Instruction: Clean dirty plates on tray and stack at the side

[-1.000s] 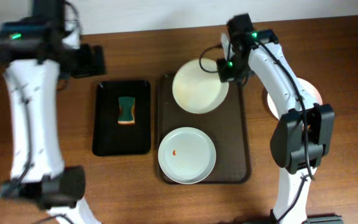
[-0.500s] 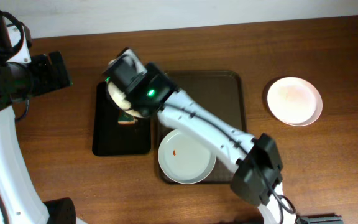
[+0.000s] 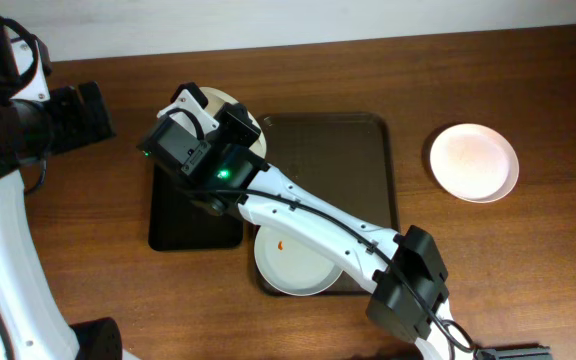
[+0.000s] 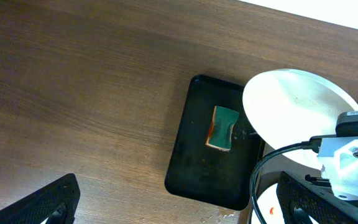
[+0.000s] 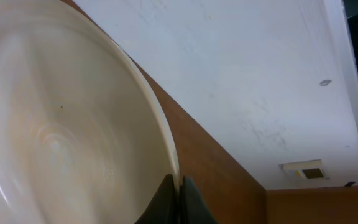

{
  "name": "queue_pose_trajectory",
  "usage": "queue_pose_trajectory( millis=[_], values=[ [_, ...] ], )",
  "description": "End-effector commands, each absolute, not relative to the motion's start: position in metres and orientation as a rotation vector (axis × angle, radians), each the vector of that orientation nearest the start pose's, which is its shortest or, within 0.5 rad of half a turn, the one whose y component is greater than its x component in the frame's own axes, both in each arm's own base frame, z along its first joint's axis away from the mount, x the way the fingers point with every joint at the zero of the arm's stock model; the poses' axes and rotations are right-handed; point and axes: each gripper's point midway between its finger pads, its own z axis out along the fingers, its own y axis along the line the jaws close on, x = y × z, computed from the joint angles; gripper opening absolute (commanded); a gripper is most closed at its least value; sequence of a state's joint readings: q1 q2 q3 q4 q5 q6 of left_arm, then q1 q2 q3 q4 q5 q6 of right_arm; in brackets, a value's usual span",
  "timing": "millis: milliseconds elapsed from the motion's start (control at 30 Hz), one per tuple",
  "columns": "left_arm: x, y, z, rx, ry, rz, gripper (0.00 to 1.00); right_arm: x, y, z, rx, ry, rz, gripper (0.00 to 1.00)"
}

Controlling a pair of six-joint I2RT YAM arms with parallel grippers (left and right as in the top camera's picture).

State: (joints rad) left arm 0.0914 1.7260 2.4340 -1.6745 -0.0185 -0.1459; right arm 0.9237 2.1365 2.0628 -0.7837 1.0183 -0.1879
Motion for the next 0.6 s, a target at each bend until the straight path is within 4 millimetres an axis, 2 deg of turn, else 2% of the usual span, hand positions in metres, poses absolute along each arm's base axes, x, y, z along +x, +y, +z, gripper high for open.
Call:
queue_pose_trajectory(
  millis=[0,67,167,233,333,400,433,500,567],
  values=[
    [0.344,0.038,0.383,-0.308,2.494,0.020,1.00,0.426,0.322,0.272,-0.662,1.913,-0.793,0.04],
    [0.344,0.038,0.383,-0.308,2.495,0.020,1.00,0.427,0.326,0.269,-0.683,1.926,-0.761,0.04],
    [0.344,0.038,0.383,-0.308,2.494,0.020,1.00,0.431,0.330,0.244,-0.720,2.040,-0.582,0.04],
    [0.343,0.038,0.383,-0.308,2.495,0.019,1.00,0.438,0.318,0.226,-0.711,2.170,-0.421,0.04],
    [0.344,0.038,0.384,-0.308,2.493,0.020,1.00,0.440,0.288,0.231,-0.631,2.353,-0.094,0.04],
    [0.346,0.038,0.385,-0.307,2.483,0.019,1.00,0.449,0.243,0.245,-0.474,2.453,0.133,0.04],
    [0.347,0.038,0.386,-0.307,2.479,0.019,1.00,0.455,0.206,0.249,-0.349,2.517,0.248,0.04],
    [0.347,0.038,0.386,-0.307,2.479,0.019,1.00,0.461,0.150,0.247,-0.168,2.598,0.391,0.04],
    [0.347,0.038,0.386,-0.307,2.479,0.019,1.00,0.466,0.069,0.234,0.100,2.660,0.478,0.04]
  ],
)
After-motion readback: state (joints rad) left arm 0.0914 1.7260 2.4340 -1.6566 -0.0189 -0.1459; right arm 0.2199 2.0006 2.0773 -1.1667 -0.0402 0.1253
